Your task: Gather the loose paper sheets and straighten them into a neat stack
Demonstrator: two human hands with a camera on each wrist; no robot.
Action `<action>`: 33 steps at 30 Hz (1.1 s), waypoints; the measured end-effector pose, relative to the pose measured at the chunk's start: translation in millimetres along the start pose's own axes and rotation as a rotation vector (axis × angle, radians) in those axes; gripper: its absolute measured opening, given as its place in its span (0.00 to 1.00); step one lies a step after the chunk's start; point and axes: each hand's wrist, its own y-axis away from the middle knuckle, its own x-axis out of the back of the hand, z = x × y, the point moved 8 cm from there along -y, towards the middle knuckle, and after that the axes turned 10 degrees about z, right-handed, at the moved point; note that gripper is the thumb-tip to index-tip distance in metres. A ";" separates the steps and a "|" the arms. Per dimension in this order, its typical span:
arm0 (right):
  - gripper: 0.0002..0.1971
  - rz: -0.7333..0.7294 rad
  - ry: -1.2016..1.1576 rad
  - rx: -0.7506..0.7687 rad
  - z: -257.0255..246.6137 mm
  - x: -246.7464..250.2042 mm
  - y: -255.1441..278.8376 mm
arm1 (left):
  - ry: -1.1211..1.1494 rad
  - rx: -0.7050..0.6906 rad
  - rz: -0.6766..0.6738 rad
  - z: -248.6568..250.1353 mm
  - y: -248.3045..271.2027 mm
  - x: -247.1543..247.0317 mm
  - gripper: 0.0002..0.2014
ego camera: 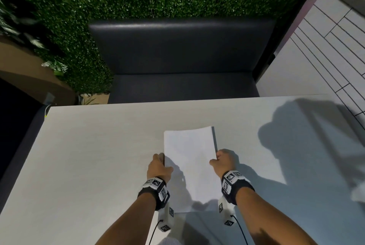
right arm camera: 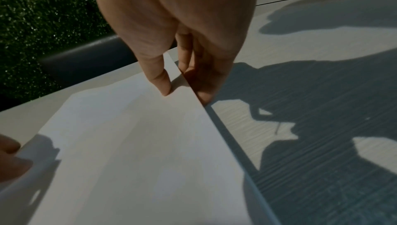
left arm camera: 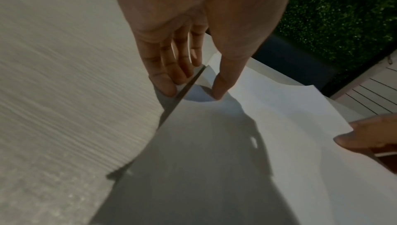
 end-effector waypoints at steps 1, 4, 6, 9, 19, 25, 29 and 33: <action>0.07 0.002 -0.017 -0.022 4.4 -3.1 -1.0 | -0.009 -0.024 0.007 1.7 0.8 0.4 0.22; 0.19 -0.010 -0.077 -0.101 13.9 -12.8 -2.6 | -0.065 -0.069 0.017 7.1 1.4 -0.2 0.18; 0.20 -0.014 -0.104 -0.131 17.2 -17.9 -3.5 | -0.073 -0.067 0.024 8.7 2.0 -0.1 0.15; 0.21 -0.014 -0.126 -0.138 14.7 -20.0 -1.5 | -0.091 -0.058 0.036 11.0 1.8 1.0 0.15; 0.24 -0.094 -0.076 -0.134 9.2 -29.8 3.4 | -0.099 0.000 -0.012 10.4 4.2 -0.2 0.21; 0.23 -0.128 -0.093 -0.148 16.1 -33.8 -0.3 | -0.095 0.004 -0.018 9.6 5.5 2.9 0.17; 0.22 -0.141 -0.149 -0.131 16.9 -30.7 -1.7 | -0.031 0.041 -0.032 6.9 8.5 6.7 0.19; 0.28 -0.114 -0.233 -0.234 30.3 -25.7 -3.3 | 0.037 0.101 -0.006 -5.3 5.3 11.1 0.21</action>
